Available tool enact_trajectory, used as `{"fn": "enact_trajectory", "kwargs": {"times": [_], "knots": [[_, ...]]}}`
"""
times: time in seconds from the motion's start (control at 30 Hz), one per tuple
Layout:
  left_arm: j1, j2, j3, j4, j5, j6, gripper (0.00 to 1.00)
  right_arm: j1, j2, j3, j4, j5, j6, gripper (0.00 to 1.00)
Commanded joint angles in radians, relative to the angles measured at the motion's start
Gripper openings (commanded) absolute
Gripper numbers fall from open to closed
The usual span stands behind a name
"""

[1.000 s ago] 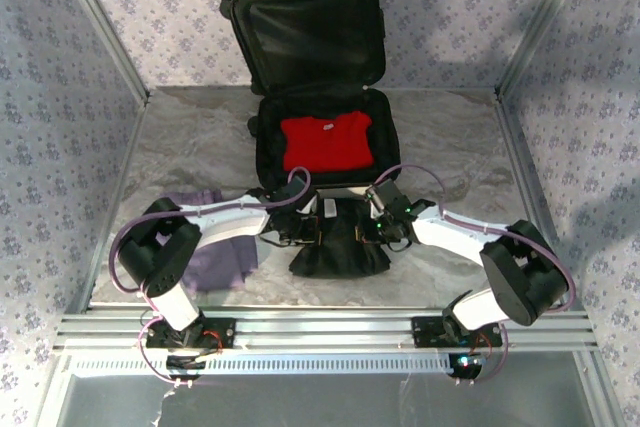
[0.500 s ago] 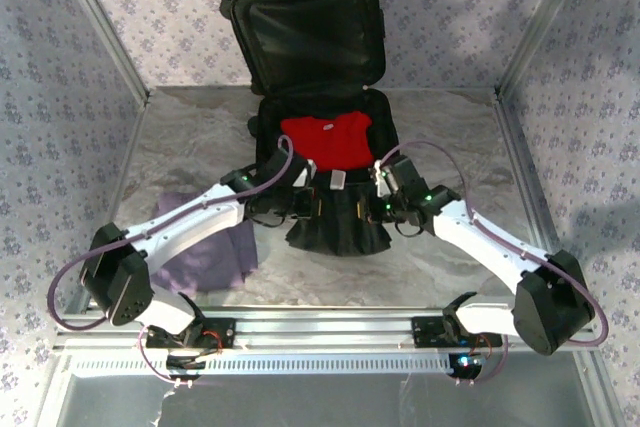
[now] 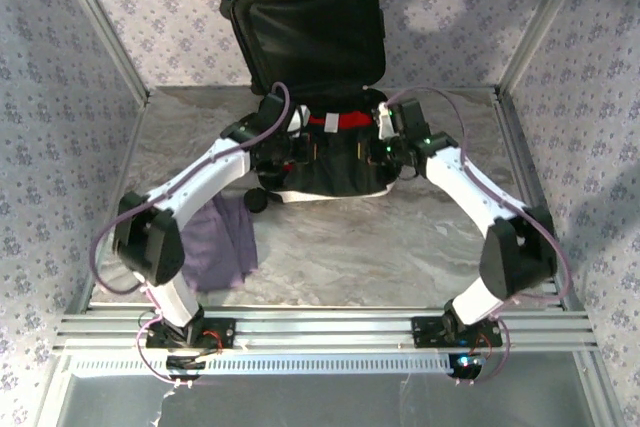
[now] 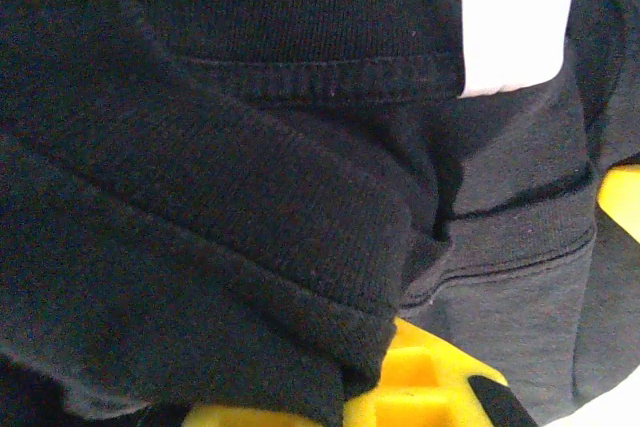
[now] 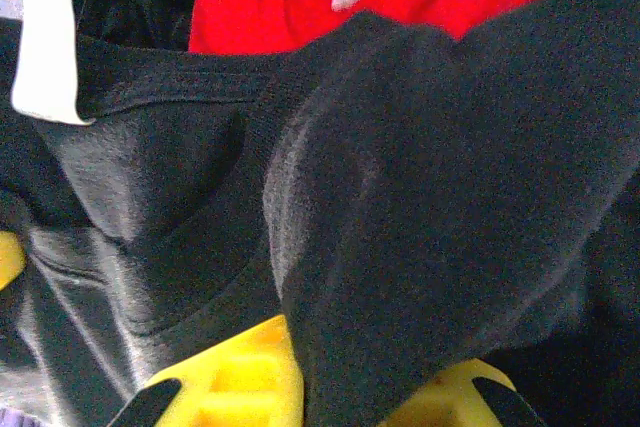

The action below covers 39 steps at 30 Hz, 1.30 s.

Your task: Pack the luggage

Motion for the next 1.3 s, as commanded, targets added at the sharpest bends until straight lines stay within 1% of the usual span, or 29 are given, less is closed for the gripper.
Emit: {"fn": "enact_trajectory", "kwargs": {"times": [0.0,0.13,0.23,0.37,0.53,0.6,0.63,0.67,0.7,0.73,0.77,0.83,0.87,0.93,0.97,1.03,1.13,1.27], "knots": [[0.037,0.075,0.128,0.039,0.033,0.057,0.0,-0.035,0.109,0.163,0.019,-0.069,-0.05,0.0],[0.082,0.201,0.271,0.011,0.032,0.065,0.0,-0.052,0.272,0.353,-0.04,-0.091,-0.071,0.0],[0.112,0.29,0.344,-0.018,0.034,0.057,0.0,-0.063,0.37,0.439,-0.061,-0.091,-0.067,0.0],[0.146,0.37,0.372,-0.026,0.071,0.028,0.0,-0.082,0.45,0.463,-0.047,-0.104,-0.042,0.0],[0.159,0.413,0.37,-0.041,0.083,0.016,0.0,-0.095,0.503,0.468,-0.047,-0.099,-0.033,0.0],[0.161,0.424,0.37,-0.049,0.071,0.017,0.0,-0.099,0.524,0.486,-0.055,-0.101,-0.033,0.03],[0.162,0.428,0.377,-0.061,0.057,0.013,0.06,-0.1,0.536,0.501,-0.063,-0.104,-0.035,0.08],[0.165,0.427,0.383,-0.072,0.044,0.014,0.19,-0.102,0.546,0.521,-0.069,-0.111,-0.041,0.14],[0.168,0.426,0.389,-0.081,0.035,0.015,0.33,-0.104,0.552,0.54,-0.078,-0.112,-0.044,0.23],[0.173,0.42,0.398,-0.09,0.022,0.016,0.44,-0.108,0.558,0.565,-0.092,-0.115,-0.051,0.33],[0.177,0.411,0.408,-0.101,0.012,0.021,0.47,-0.11,0.562,0.59,-0.104,-0.117,-0.055,0.42],[0.189,0.383,0.419,-0.116,-0.006,0.034,0.49,-0.118,0.558,0.623,-0.122,-0.123,-0.065,0.51],[0.192,0.366,0.419,-0.122,-0.017,0.043,0.49,-0.121,0.55,0.635,-0.128,-0.123,-0.068,0.52],[0.199,0.336,0.455,-0.125,-0.029,0.058,0.5,-0.127,0.534,0.649,-0.136,-0.121,-0.074,0.52],[0.201,0.324,0.467,-0.159,-0.028,0.067,0.5,-0.13,0.521,0.649,-0.137,-0.121,-0.076,0.52],[0.201,0.305,0.484,-0.173,-0.019,0.081,0.5,-0.133,0.497,0.642,-0.133,-0.128,-0.077,0.53],[0.198,0.29,0.488,-0.162,0.045,0.08,0.51,-0.132,0.474,0.624,-0.112,-0.154,-0.068,0.52],[0.178,0.293,0.494,-0.145,0.068,0.079,0.51,-0.124,0.463,0.604,-0.08,-0.169,-0.05,0.5]]}}
